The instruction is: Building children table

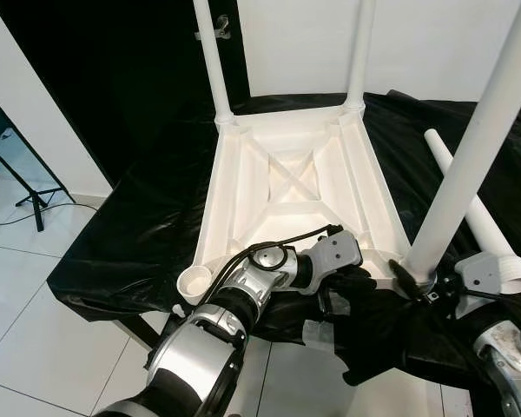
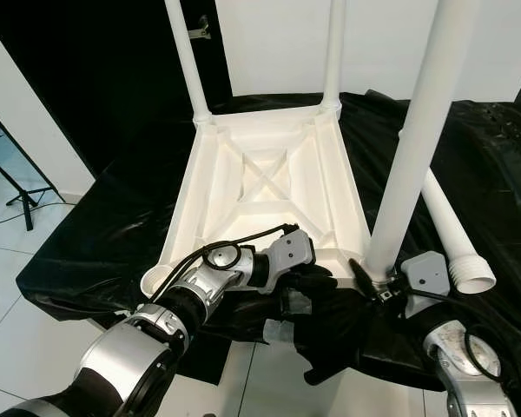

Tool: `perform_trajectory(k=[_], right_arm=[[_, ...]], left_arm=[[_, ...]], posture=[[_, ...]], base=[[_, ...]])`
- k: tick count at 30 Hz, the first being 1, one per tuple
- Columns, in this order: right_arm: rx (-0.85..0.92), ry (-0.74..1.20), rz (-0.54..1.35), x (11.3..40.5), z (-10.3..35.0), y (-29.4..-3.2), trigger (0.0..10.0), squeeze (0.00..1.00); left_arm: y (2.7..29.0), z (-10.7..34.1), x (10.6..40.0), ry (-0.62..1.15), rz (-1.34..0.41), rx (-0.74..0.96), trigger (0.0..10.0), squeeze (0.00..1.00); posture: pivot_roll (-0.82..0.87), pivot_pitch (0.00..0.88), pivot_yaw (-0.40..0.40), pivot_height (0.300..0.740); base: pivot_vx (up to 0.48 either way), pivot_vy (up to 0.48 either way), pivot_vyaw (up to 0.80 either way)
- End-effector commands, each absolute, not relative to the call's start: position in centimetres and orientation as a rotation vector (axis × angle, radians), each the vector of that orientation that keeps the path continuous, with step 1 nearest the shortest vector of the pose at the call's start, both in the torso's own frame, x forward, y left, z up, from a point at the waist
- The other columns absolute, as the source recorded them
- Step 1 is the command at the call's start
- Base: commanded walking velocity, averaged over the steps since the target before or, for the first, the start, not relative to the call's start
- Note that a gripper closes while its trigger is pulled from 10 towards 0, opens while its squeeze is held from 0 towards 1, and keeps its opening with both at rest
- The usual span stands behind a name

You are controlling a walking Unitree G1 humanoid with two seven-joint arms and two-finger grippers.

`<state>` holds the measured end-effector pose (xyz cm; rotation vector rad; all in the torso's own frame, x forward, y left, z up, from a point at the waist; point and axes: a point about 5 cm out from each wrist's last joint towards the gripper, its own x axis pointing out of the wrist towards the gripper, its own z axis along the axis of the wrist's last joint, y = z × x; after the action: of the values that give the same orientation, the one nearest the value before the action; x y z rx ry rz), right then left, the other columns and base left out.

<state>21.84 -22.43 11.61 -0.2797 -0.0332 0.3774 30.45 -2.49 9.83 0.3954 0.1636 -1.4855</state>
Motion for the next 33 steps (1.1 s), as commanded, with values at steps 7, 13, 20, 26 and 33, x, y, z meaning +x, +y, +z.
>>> perform_trajectory(k=[7, 13, 20, 26, 33], right_arm=[[-0.165, 0.094, 0.492, 20.9, 9.5, -20.7, 0.0, 0.00], [-0.103, -0.042, 0.029, 21.5, 9.7, -21.4, 0.0, 0.00], [-0.077, -0.043, -0.345, 21.8, 9.2, -22.4, 0.0, 0.00], [-0.057, -0.057, -0.272, 22.2, 9.3, -20.7, 0.0, 0.00], [-0.054, -0.064, -0.128, 22.8, 9.5, -19.7, 10.0, 1.00]], left_arm=[[-0.9, 6.0, 29.7, 0.340, -1.327, 0.383, 10.0, 0.00], [-0.9, 6.0, 29.8, 0.338, -1.325, 0.383, 10.0, 0.00], [-0.9, 6.0, 29.7, 0.337, -1.328, 0.381, 10.0, 0.00], [-0.7, 6.0, 29.8, 0.341, -1.320, 0.387, 10.0, 0.00], [-0.8, 6.0, 29.8, 0.338, -1.312, 0.383, 10.0, 0.00]], posture=[[0.02, 0.000, 0.072, 0.740], [0.03, 0.000, 0.068, 0.740], [0.04, 0.000, 0.068, 0.740], [0.05, 0.000, 0.063, 0.740], [0.04, 0.000, 0.062, 0.740]], base=[[0.000, 0.000, 0.00], [0.000, 0.000, 0.00], [0.000, 0.000, 0.00], [0.000, 0.000, 0.00], [0.000, 0.000, 0.00]])
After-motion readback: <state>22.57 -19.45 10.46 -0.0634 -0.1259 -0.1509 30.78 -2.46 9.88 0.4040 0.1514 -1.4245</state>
